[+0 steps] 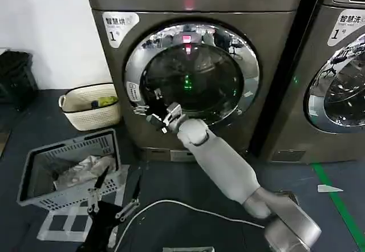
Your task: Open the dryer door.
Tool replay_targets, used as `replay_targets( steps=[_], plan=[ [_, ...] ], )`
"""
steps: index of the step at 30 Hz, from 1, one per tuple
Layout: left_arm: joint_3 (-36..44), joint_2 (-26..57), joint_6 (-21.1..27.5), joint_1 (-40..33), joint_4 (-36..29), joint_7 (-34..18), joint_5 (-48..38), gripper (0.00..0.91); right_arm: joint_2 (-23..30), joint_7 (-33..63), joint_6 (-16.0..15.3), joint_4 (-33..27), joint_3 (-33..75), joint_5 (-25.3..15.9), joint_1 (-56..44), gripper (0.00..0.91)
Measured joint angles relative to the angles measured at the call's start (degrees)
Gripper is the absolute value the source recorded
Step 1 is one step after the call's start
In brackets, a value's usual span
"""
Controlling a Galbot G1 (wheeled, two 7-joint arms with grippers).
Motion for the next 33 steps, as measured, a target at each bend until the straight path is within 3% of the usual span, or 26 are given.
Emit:
replay_targets(
  steps=[21, 28, 33],
  plan=[
    [0.0, -0.1, -0.1, 0.2, 0.0, 0.0, 0.3, 0.907, -3.5, -12.7, 5.0, 1.5, -1.9, 4.0, 0.0, 0.907],
    [-0.4, 0.0, -0.1, 0.3, -0.1, 0.0, 0.3, 0.907, -5.9, -18.5, 6.9, 4.7, -3.2, 7.2, -1.8, 0.907],
    [-1.9, 0.2, 0.2, 0.0, -0.1, 0.0, -0.6, 0.907, -9.6, -22.7, 9.6, 8.6, -5.0, 12.2, -2.4, 0.907]
  ],
)
